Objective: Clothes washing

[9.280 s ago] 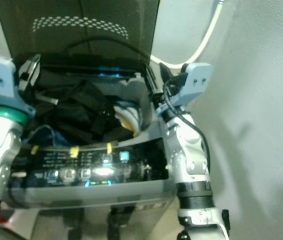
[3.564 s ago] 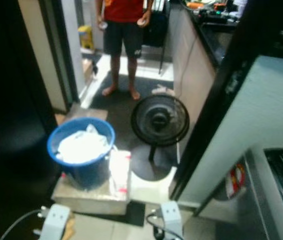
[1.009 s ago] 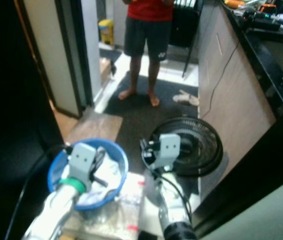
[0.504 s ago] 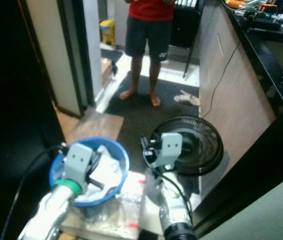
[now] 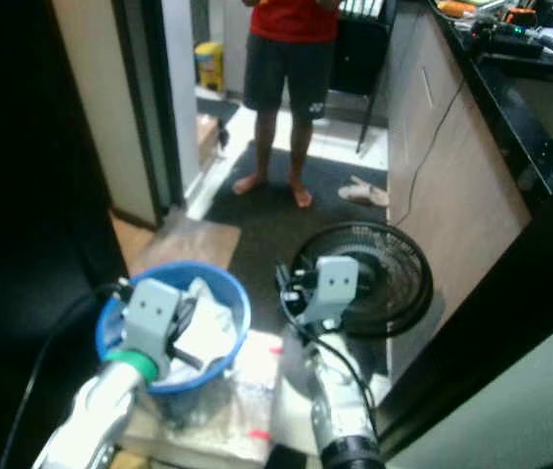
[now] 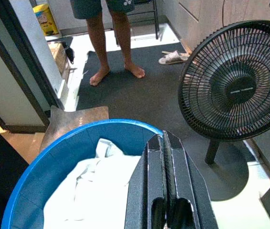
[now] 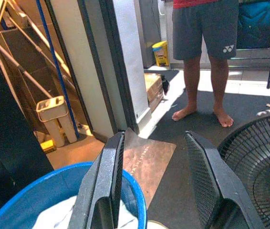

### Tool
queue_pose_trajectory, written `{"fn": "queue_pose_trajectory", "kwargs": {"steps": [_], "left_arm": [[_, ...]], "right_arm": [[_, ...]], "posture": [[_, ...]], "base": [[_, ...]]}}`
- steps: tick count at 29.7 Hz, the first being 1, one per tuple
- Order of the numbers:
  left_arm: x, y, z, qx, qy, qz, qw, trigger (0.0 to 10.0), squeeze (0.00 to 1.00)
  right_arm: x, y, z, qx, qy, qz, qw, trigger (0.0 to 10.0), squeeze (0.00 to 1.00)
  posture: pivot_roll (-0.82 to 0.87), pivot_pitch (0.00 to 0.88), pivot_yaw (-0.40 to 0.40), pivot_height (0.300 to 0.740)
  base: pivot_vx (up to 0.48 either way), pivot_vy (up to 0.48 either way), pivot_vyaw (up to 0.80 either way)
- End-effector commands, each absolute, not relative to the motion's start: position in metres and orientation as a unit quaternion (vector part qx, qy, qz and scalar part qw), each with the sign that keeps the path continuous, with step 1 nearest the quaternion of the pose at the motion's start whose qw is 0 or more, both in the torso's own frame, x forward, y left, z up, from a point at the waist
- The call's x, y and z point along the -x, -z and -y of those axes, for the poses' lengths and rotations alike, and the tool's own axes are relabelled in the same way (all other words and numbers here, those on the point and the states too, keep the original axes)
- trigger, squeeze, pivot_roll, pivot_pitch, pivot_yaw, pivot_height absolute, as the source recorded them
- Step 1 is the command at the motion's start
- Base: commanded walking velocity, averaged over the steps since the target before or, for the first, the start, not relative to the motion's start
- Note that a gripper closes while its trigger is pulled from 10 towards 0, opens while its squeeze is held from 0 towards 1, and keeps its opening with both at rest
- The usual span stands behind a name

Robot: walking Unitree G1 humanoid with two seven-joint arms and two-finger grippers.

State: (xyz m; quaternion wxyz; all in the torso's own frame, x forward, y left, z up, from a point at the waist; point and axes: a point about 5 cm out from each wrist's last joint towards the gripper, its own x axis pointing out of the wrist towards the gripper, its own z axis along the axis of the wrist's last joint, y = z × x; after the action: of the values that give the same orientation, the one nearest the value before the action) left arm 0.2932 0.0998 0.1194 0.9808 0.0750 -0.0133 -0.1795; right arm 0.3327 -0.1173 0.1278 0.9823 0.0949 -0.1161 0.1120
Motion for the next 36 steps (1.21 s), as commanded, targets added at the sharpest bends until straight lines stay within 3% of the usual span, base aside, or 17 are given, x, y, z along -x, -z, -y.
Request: {"fn": "queue_pose_trajectory", "kwargs": {"steps": [1, 28, 36], "left_arm": [[-0.290, -0.115, -0.102, -0.077, 0.179, 0.000, 0.981, 10.0, 0.00], [-0.292, -0.128, -0.101, -0.067, 0.178, 0.009, 0.982, 10.0, 0.00], [-0.301, -0.164, -0.099, -0.039, 0.174, 0.052, 0.983, 10.0, 0.00]], "right_arm": [[-0.330, -0.124, 0.118, -0.099, -0.111, 0.105, 0.983, 10.0, 0.00], [-0.329, -0.126, 0.117, -0.102, -0.112, 0.101, 0.983, 10.0, 0.00], [-0.330, -0.135, 0.118, -0.105, -0.114, 0.114, 0.981, 10.0, 0.00]], "posture": [[0.05, 0.080, 0.000, 0.640], [0.05, 0.088, 0.002, 0.555], [0.06, 0.095, 0.000, 0.525]], "base": [[0.000, 0.000, 0.00], [0.000, 0.000, 0.00], [0.000, 0.000, 0.00]]}}
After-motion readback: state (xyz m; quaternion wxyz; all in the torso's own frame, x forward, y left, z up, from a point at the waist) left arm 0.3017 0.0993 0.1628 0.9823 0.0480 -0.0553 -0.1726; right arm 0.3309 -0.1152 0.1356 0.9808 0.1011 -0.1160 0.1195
